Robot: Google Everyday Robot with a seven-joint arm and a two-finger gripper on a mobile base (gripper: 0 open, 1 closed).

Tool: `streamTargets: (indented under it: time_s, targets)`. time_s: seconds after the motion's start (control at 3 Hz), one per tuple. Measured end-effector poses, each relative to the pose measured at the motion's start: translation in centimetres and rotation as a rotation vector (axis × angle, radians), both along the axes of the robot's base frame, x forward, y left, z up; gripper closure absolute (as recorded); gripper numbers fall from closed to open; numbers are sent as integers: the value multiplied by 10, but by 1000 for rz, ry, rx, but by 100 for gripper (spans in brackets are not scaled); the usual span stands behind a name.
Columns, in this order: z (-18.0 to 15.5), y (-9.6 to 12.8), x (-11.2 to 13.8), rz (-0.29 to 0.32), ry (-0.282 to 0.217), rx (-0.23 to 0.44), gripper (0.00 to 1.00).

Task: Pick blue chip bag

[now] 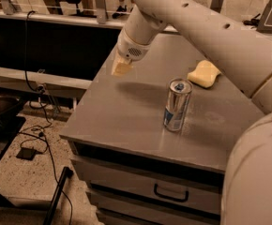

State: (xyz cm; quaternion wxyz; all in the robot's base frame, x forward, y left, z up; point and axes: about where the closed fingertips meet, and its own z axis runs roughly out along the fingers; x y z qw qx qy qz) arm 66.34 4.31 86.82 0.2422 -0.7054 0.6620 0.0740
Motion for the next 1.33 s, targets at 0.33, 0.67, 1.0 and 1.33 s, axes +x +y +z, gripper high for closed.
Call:
streamTargets:
  time_s: [0.33, 0.67, 1.0, 1.33]
  targets:
    - [13, -14, 0, -32, -33, 12, 100]
    - [13, -14, 0, -33, -33, 13, 87]
    - [11, -13, -1, -30, -30, 12, 61]
    - [9, -11, -1, -27, -27, 11, 31]
